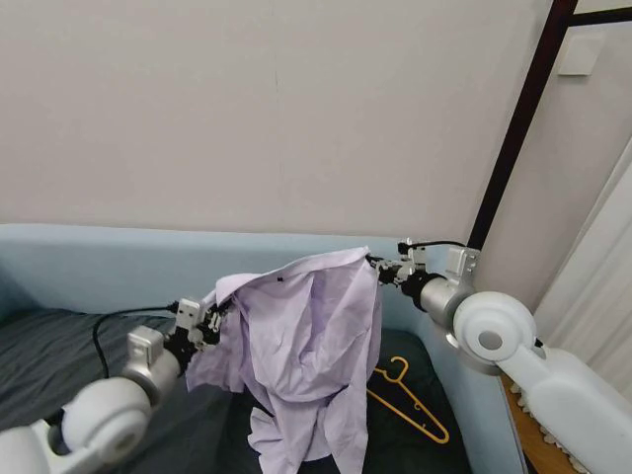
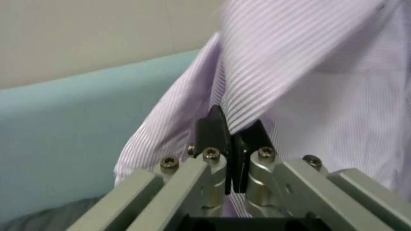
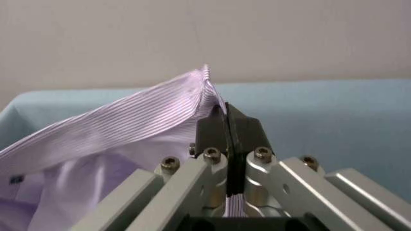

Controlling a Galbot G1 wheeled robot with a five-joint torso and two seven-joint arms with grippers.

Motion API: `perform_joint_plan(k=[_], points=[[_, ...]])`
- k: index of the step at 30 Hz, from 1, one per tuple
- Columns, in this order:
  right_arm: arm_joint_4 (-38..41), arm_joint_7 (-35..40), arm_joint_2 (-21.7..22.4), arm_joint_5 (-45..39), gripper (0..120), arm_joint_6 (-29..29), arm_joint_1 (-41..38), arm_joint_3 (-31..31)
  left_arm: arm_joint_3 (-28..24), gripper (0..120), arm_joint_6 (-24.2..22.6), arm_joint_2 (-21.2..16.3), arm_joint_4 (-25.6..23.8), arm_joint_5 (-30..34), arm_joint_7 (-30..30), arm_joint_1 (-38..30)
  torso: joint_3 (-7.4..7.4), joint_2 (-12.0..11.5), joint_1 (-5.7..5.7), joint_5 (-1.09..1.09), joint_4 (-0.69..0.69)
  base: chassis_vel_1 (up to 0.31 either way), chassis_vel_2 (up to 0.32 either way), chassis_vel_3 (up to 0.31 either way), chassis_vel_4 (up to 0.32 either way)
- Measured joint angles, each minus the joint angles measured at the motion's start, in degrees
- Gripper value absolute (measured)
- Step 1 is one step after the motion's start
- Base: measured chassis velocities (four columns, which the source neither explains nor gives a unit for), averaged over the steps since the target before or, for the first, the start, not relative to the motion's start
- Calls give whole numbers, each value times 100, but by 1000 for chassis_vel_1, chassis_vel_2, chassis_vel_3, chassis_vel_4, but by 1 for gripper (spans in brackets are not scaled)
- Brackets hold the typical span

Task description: Pick up the clothes from the sofa and hang them on the clothes hanger.

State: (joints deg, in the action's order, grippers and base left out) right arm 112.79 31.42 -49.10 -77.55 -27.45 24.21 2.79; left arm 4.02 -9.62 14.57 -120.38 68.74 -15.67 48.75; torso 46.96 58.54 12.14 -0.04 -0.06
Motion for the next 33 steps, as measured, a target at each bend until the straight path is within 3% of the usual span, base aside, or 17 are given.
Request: perform_joint_plan(k=[3,6,10,11,14,15,19,26,29,31,32,33], points=[[-270,-43,-87,-4,0,4,-354,10,-37,0,-530,-450,61,924,277,-534,0,0,0,2,-2,0,0,0,0],[-444,-60,-168,-17,0,3,-609,82,-337,0,-900,-472,158,1160,436,-1020,0,0,0,2,2,0,0,0,0],[-781,-74,-311,45,0,16,-985,224,-1731,0,-1370,126,444,1298,251,-2600,0,0,0,-7,4,0,0,0,0],[-781,-74,-311,45,0,16,-985,224,-1731,0,-1370,126,444,1298,251,-2600,0,0,0,-7,4,0,0,0,0],[-1085,-188,-384,248,0,44,-1246,364,-2939,0,-1596,856,726,1778,-242,-4376,1,-1,0,7,-5,0,0,0,0],[-1085,-188,-384,248,0,44,-1246,364,-2939,0,-1596,856,726,1778,-242,-4376,1,-1,0,7,-5,0,0,0,0],[-1367,-272,-385,318,0,81,-1532,417,-3455,0,-1613,1319,952,2251,-502,-5429,1,-1,2,3,-4,0,0,0,0],[-1329,-283,-243,149,0,165,-1693,363,-3308,0,-1502,1384,907,2685,-901,-5590,0,0,1,1,0,0,0,0,0],[-899,-195,-43,-116,0,166,-1682,271,-2847,0,-1474,1156,627,2885,-1136,-5147,0,0,2,0,-2,0,0,0,0],[-388,-65,215,-418,0,148,-1582,173,-2246,0,-1460,819,252,2866,-1199,-4590,0,0,1,-3,-3,0,0,0,0],[-388,-65,215,-418,0,148,-1582,173,-2246,0,-1460,819,252,2866,-1199,-4590,0,0,1,-3,-3,0,0,0,0],[-30,48,370,-644,0,125,-1475,57,-1850,0,-1403,525,-22,2807,-1224,-4205,-1,0,0,0,0,0,0,0,0]])
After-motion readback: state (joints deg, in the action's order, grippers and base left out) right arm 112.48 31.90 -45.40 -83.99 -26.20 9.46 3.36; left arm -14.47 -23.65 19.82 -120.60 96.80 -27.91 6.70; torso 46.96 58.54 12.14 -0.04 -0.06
